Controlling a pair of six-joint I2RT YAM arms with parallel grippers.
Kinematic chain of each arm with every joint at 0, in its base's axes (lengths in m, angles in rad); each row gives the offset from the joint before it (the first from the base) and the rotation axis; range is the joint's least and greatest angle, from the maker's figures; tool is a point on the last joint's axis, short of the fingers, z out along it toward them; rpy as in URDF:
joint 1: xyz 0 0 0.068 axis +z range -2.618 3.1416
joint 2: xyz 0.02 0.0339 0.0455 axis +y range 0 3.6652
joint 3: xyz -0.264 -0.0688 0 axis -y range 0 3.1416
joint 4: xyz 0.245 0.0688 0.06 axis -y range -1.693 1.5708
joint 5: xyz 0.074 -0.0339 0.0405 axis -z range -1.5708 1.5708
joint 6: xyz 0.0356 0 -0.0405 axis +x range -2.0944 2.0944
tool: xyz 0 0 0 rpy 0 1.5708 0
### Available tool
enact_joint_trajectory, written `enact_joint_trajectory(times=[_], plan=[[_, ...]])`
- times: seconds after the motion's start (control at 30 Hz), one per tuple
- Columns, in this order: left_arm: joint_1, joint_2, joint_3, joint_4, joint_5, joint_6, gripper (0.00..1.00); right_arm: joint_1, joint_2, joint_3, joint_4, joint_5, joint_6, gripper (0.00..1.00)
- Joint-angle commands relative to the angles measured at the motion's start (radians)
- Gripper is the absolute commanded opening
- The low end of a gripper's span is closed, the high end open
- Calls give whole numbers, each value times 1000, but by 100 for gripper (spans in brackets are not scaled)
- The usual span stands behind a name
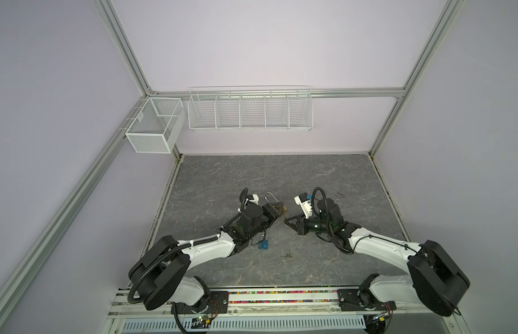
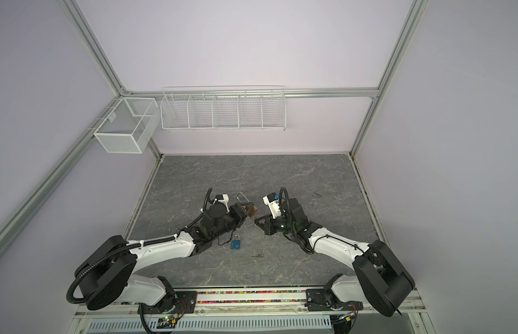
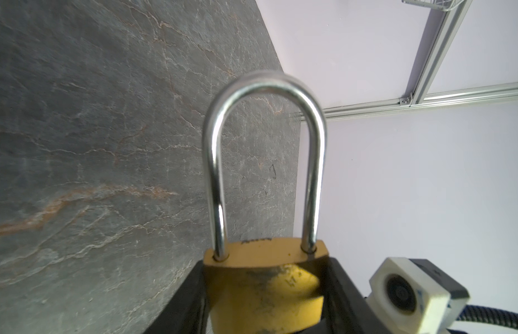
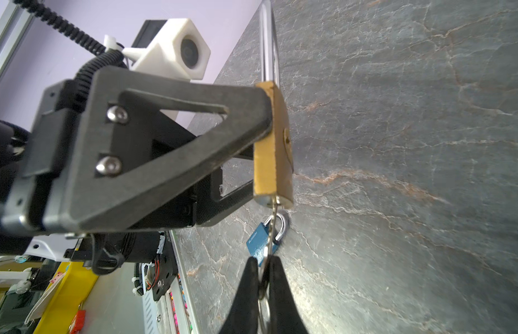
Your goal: Unlock with the key
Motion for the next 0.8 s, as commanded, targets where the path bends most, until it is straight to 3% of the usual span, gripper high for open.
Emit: enact_joint_trajectory(times=[0.0, 0.3, 0.53, 0.77], plan=[[-15, -9, 55, 45, 15, 42, 0, 1, 14, 39, -4, 26, 2, 6], [-40, -40, 66, -5, -5, 135, 0, -11, 32, 51, 5, 8, 39, 6], [-97, -43, 77, -49, -88, 183, 0, -16, -16, 62, -45, 77, 37, 6], [-124, -29, 46, 34, -177, 126, 0, 5, -36, 22, 52, 147, 97, 6]])
